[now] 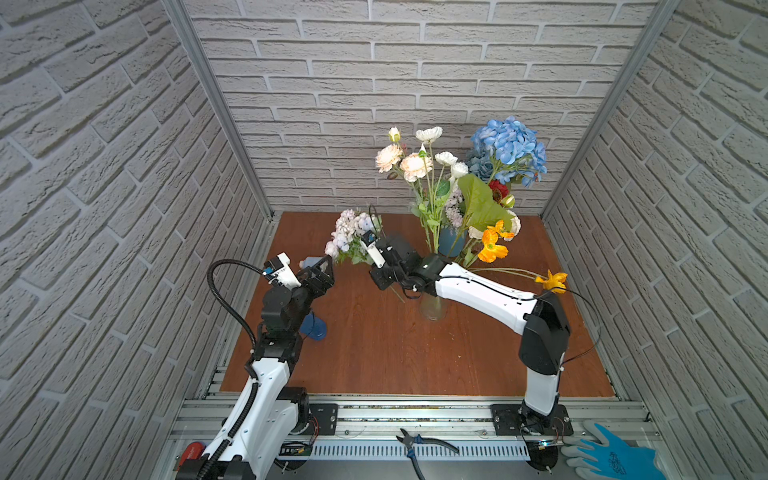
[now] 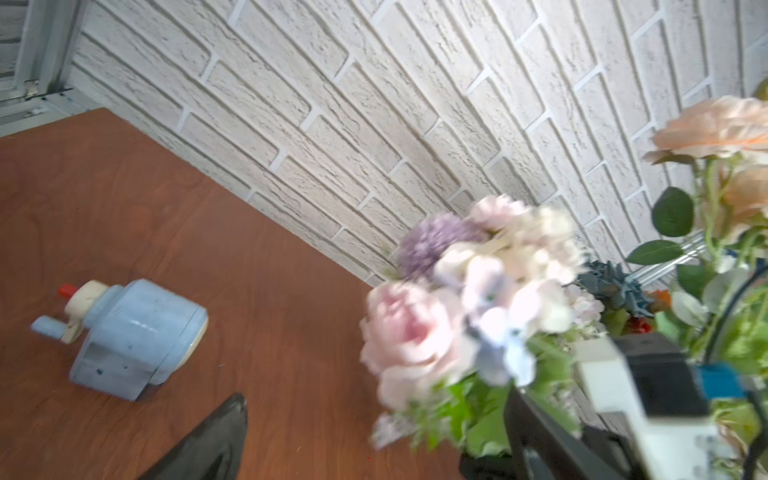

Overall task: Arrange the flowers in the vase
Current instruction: 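Lift the pastel bouquet with the right gripper and lower it into the cup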

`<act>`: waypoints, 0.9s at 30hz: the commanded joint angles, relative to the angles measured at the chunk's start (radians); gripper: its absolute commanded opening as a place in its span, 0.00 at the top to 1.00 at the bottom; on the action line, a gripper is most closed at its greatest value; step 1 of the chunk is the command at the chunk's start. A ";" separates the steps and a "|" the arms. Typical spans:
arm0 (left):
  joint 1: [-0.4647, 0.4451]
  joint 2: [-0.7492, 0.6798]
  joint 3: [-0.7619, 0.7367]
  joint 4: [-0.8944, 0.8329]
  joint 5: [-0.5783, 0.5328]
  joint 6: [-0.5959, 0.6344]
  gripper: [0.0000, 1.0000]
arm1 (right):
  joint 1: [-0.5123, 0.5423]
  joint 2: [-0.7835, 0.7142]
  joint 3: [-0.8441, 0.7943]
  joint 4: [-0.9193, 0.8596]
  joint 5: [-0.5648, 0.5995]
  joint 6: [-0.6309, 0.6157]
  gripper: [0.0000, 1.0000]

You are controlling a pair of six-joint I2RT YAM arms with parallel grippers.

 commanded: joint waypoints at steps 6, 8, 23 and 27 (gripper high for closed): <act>-0.130 0.005 0.121 0.139 0.109 0.039 0.04 | -0.061 -0.172 -0.081 0.177 -0.145 0.118 0.94; -0.155 0.026 0.137 0.147 0.124 0.058 0.04 | -0.066 -0.215 -0.105 0.212 -0.155 0.109 0.94; -0.225 0.220 0.163 0.241 0.171 0.030 0.02 | -0.080 -0.669 -0.532 0.456 -0.029 -0.242 0.94; -0.266 0.277 0.181 0.262 0.165 0.037 0.02 | -0.115 -0.711 -0.593 0.514 -0.049 -0.285 0.95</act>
